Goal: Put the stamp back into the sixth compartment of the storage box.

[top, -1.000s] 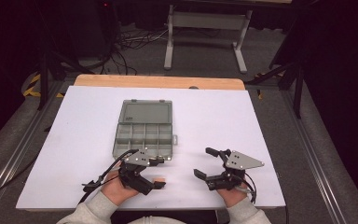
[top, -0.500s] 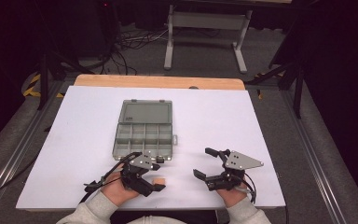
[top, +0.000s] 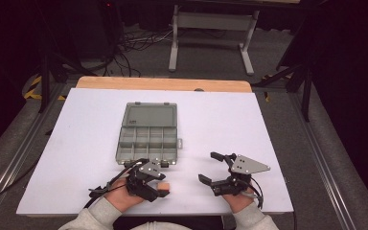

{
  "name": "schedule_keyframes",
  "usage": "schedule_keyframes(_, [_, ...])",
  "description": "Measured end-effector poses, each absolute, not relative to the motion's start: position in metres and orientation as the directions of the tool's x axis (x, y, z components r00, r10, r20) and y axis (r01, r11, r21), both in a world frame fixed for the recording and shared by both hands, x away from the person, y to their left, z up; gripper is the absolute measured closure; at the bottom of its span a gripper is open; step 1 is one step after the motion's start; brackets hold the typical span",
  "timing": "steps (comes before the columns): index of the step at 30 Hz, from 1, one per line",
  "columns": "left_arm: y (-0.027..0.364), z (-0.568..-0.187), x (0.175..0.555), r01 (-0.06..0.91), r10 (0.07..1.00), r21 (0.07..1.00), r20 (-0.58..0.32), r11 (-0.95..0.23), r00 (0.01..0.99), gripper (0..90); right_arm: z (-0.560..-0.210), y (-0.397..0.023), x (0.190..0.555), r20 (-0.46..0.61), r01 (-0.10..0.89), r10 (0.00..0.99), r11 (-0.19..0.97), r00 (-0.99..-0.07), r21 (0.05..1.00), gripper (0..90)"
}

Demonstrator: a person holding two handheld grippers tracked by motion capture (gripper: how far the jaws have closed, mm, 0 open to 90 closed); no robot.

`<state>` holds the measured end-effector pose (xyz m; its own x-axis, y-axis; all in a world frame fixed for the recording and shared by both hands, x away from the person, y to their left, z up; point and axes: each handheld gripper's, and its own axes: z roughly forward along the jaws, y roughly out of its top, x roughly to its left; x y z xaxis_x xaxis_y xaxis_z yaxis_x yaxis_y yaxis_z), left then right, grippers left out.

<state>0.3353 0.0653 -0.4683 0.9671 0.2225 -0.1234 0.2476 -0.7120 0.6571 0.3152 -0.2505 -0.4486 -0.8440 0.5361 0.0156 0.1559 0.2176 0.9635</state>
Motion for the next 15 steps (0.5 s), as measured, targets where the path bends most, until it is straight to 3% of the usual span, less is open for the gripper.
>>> schedule_keyframes(15, [0.0631,-0.4667,0.331,0.207,0.212,0.638,-0.07,-0.742,0.975,65.2,-0.4489,-0.2501,0.3154,0.013,0.157,0.537,0.223,-0.843,0.962,12.3])
